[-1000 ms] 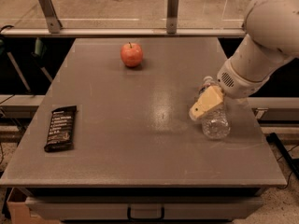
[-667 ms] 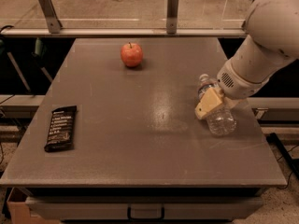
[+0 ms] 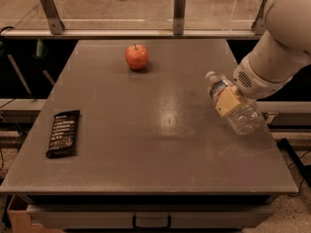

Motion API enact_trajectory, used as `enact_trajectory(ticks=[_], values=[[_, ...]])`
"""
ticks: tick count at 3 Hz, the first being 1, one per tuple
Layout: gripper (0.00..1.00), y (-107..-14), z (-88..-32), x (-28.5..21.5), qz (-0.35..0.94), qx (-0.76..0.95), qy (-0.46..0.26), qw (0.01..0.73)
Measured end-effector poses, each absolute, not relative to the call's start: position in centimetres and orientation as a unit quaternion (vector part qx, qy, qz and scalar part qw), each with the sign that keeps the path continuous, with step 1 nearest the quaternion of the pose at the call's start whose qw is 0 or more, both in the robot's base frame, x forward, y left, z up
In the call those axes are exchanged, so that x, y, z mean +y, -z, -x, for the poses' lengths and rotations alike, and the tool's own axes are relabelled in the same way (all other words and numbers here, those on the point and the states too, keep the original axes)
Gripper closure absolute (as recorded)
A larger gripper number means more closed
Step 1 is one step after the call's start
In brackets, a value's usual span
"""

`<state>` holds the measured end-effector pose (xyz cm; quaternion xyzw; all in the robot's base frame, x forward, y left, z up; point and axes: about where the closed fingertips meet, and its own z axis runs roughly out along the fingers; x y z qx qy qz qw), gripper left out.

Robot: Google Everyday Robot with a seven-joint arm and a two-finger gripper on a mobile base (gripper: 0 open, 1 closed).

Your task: Move water bottle near apple

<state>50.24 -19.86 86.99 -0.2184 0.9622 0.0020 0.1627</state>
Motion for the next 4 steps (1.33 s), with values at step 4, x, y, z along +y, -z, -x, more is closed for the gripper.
enact_trajectory(ticks=[4], values=[[1.00,-92.9,-55.6,-17.9,0.267,0.931,0.052,0.245]])
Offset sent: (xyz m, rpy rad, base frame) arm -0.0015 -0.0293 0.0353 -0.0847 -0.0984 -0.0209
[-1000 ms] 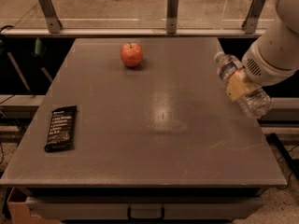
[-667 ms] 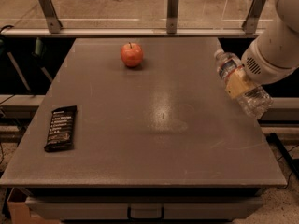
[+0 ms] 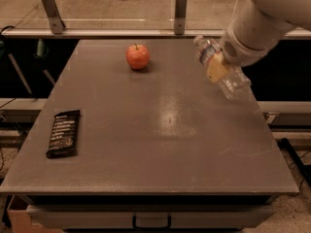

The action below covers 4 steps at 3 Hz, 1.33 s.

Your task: Move water bottle near apple

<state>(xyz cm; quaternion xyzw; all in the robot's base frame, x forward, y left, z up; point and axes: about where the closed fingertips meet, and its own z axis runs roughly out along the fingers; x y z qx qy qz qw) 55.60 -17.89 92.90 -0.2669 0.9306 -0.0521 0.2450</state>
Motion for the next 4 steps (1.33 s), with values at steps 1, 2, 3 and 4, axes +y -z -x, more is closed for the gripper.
enact_trajectory(ticks=[1,2,3,4], values=[[1.00,-93.7,-58.7,-12.9,0.312,0.914,0.037,0.257],[1.00,-93.9,-61.7,-8.9,0.338,0.903,0.019,0.264],[1.00,-93.2,-64.8,-7.0,0.341,0.904,-0.007,0.256],[1.00,-92.7,-67.7,-6.1,0.339,0.907,-0.046,0.247]])
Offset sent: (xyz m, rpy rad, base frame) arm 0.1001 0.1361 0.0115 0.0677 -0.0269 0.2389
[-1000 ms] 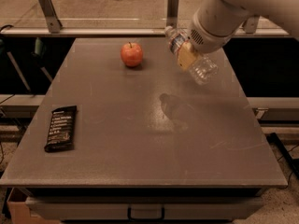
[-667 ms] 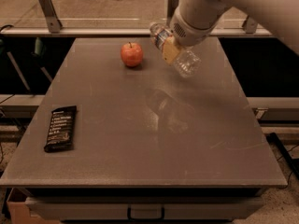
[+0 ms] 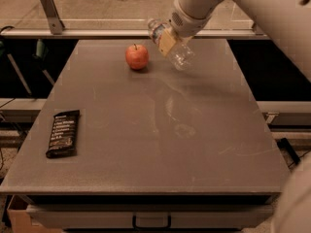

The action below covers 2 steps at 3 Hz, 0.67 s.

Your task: Move water bottle near apple

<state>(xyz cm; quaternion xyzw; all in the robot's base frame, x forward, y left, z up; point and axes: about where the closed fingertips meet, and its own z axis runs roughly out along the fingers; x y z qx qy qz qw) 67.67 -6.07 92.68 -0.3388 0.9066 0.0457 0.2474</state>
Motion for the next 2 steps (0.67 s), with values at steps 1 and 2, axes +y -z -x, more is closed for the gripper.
enact_trajectory(ticks=[1,2], values=[[1.00,-92.3,-69.7,-4.8,0.339,0.907,-0.081,0.238],[1.00,-91.5,-70.7,-3.6,0.339,0.908,-0.105,0.225]])
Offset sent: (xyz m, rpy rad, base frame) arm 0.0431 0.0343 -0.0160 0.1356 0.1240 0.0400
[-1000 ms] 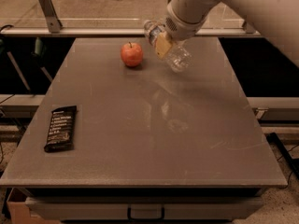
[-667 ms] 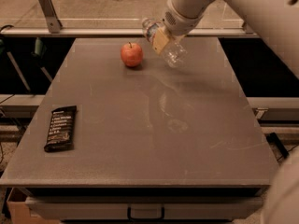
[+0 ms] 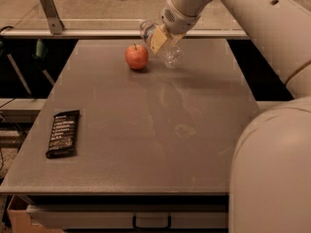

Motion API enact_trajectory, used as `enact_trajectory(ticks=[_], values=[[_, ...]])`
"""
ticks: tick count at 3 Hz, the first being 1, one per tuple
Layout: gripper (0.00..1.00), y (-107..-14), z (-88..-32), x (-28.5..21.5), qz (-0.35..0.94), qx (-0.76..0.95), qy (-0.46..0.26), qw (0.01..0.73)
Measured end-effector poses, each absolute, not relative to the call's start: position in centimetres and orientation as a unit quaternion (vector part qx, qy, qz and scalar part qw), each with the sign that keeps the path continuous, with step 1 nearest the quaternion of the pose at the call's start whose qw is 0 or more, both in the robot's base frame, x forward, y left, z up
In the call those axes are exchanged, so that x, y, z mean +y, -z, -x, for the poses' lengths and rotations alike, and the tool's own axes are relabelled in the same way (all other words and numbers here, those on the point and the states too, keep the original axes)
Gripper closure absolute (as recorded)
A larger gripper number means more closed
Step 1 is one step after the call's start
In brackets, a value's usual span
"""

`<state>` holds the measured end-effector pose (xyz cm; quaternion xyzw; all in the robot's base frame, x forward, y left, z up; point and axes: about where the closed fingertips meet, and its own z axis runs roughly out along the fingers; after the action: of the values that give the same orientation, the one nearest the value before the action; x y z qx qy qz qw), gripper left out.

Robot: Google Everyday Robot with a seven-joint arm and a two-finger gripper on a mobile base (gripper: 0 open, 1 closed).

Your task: Move water bottle near apple

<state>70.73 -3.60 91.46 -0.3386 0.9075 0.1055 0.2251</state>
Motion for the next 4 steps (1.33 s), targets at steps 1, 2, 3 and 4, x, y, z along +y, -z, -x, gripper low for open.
enact_trajectory(ticks=[1,2,3,4], values=[[1.00,-90.2,-71.3,-3.4,0.330,0.913,-0.113,0.213],[0.83,-88.8,-71.6,-3.6,0.317,0.920,-0.112,0.201],[0.58,-87.9,-71.8,-3.8,0.307,0.925,-0.112,0.195],[0.36,-87.2,-71.7,-4.0,0.302,0.927,-0.111,0.191]])
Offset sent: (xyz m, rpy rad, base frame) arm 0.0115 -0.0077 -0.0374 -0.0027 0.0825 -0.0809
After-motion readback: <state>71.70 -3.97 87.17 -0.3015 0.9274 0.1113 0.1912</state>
